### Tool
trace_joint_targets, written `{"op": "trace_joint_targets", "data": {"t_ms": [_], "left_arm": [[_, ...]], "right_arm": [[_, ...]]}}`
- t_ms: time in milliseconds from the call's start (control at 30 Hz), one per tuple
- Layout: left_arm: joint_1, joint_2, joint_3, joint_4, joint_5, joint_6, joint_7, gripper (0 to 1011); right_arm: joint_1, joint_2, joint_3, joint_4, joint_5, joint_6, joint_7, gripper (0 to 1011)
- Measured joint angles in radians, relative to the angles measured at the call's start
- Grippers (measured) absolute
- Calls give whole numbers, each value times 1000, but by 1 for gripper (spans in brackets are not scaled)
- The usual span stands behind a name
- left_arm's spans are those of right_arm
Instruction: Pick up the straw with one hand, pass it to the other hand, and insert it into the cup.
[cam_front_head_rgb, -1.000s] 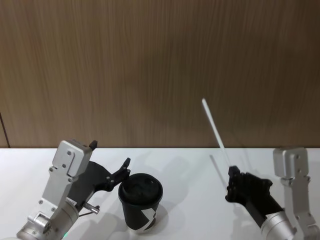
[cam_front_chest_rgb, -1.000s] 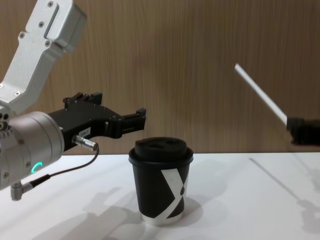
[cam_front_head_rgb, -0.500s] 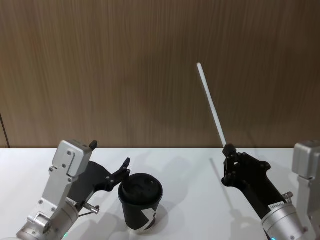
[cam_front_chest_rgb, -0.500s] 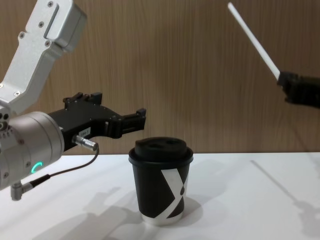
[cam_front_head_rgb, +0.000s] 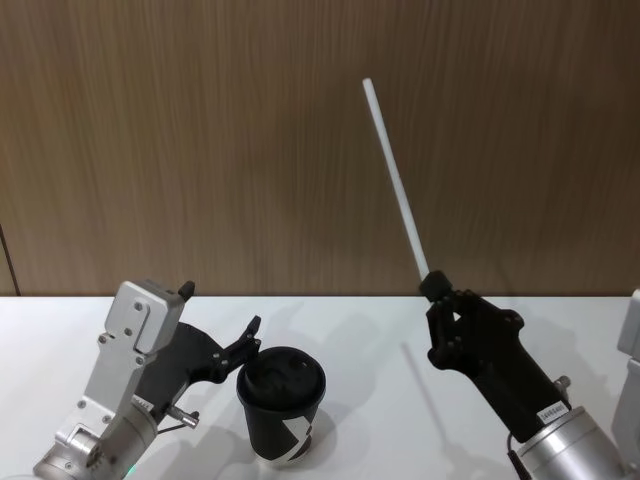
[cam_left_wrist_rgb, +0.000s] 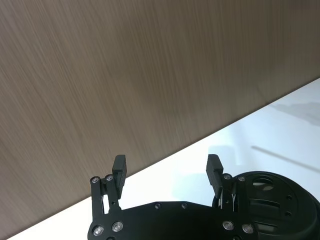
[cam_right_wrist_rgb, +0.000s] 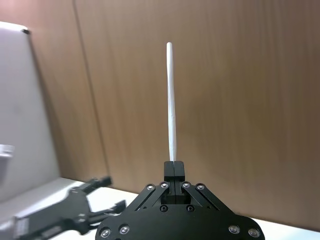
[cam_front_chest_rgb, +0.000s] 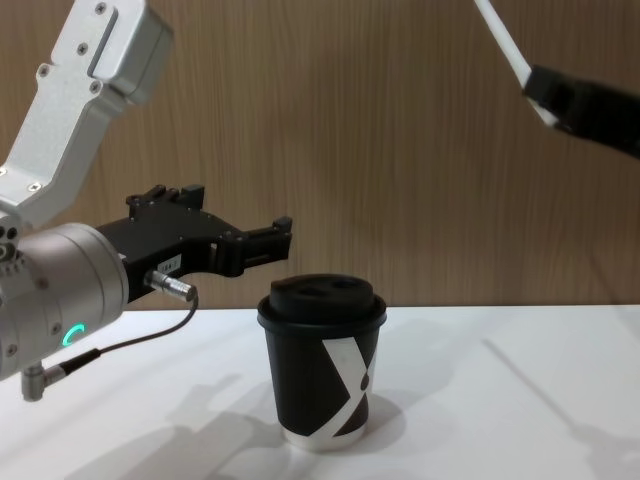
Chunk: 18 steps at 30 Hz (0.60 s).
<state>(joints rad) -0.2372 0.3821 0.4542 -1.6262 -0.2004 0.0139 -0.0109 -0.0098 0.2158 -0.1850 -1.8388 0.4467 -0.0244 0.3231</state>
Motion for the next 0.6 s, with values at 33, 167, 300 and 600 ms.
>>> {"op": "trace_joint_targets", "data": {"t_ms": [33, 167, 300, 600], "left_arm": [[0, 0, 0, 0, 0, 0, 0, 1003], [0, 0, 0, 0, 0, 0, 0, 1002], [0, 0, 0, 0, 0, 0, 0, 1002], [0, 0, 0, 0, 0, 0, 0, 1004]], "right_arm": [[-3, 2, -2, -5, 20, -1, 19, 0], [-9, 9, -9, -19, 64, 0, 58, 0], [-14, 19, -18, -32, 102, 10, 96, 0], [-14, 43, -52, -47, 183, 53, 178, 0]]}}
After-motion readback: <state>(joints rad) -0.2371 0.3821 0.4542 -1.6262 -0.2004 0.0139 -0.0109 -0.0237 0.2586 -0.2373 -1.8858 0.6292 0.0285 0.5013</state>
